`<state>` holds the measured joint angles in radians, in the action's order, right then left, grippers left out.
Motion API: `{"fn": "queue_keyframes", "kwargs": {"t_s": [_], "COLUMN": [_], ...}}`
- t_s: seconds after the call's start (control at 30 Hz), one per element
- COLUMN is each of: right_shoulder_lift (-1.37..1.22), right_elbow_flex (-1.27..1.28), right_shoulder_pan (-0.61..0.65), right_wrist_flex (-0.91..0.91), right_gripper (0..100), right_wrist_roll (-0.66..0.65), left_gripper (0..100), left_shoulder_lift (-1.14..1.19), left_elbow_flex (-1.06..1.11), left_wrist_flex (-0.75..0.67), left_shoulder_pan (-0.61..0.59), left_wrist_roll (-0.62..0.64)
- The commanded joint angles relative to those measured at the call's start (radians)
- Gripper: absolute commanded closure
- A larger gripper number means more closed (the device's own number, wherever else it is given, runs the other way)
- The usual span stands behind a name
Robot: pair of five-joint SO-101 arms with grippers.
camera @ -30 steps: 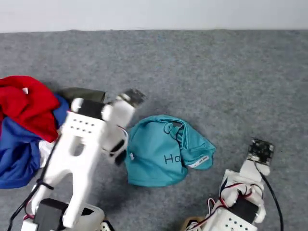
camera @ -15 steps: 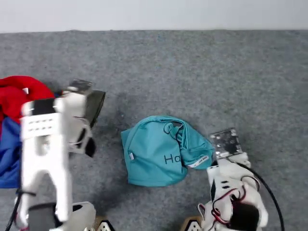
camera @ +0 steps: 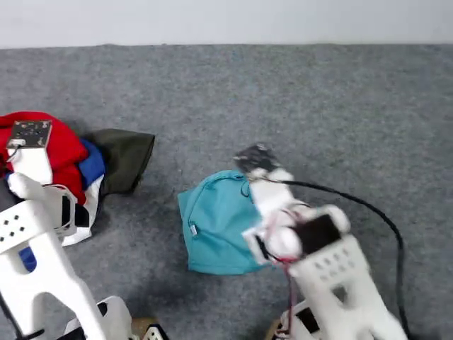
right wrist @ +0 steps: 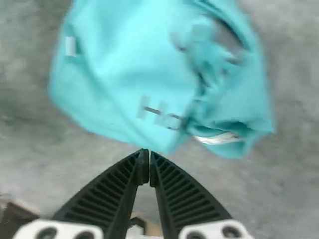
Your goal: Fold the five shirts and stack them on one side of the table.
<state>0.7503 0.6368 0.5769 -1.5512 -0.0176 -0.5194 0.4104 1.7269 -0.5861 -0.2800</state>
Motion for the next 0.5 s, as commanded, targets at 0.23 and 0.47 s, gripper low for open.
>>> {"fn": "queue_keyframes", "kwargs": {"t_s": [0.23, 0.47], "right_shoulder_lift": [-0.484, -0.699], "right_elbow_flex": [-0.324, -0.474], "right_shoulder_pan": [0.239, 0.429], "right_wrist_flex": [-0.050, -0.087], "right_gripper": [77.6, 73.0], "right_wrist_roll": [0.339, 0.402], "left_gripper": [79, 79], "left_shoulder_lift": [-0.037, -0.035], "left_elbow_flex": [-0.036, -0.036], "left_wrist_flex": [-0.011, -0.011], "left_shoulder_pan": [-0.006, -0.006], "left_wrist_roll": [0.040, 0.044]}}
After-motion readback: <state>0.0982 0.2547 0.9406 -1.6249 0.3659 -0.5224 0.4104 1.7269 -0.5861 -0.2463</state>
